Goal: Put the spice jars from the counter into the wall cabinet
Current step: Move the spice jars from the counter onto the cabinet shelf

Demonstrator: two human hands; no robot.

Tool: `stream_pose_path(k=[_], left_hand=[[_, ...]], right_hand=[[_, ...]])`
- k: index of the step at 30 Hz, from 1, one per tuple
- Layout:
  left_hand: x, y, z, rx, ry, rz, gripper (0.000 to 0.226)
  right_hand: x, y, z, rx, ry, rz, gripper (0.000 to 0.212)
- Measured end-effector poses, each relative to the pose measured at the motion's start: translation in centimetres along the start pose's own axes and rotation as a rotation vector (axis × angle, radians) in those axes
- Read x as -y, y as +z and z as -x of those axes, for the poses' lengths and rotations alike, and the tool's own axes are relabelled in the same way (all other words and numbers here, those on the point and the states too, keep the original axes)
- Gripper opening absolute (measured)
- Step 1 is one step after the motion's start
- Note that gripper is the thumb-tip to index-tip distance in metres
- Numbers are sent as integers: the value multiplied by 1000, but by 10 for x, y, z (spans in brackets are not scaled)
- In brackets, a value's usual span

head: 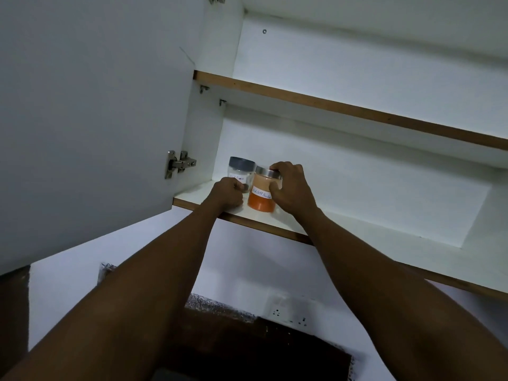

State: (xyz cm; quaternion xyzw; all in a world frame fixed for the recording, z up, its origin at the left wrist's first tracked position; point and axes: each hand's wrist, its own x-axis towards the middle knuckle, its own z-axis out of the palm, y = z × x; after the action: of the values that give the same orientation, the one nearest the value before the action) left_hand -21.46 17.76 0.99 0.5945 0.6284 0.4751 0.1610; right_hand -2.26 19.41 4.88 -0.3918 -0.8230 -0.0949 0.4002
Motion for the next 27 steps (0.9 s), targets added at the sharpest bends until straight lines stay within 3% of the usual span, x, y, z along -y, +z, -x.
stream_pose_path(k=[3,6,8,10,11,15,20,27], left_hand=[[2,-9,-9,-62,-73,-30,56],[4,-14,-18,-73,-157,14,69],[7,-14,-23,-67,-161,37,68],[9,-14,-25,-67,-160,61,68],[9,-14,-25,-66,-153,79,66],[12,-8,-23,-45,-91,103,40],[9,-5,-19,12,-25,139,28],[10,-2,-22,-57,8,37,44]], right_hand=[[0,19,3,-56,20,13,48],[-1,33,8,-141,60,-36,68],[-3,33,9,-312,47,-45,57],[-2,26,10,-404,8,-16,26],[-2,25,10,-349,-6,11,15],[5,33,19,65,-57,47,22],[-2,40,12,115,24,0,23],[-16,55,1,242,155,-1,36]])
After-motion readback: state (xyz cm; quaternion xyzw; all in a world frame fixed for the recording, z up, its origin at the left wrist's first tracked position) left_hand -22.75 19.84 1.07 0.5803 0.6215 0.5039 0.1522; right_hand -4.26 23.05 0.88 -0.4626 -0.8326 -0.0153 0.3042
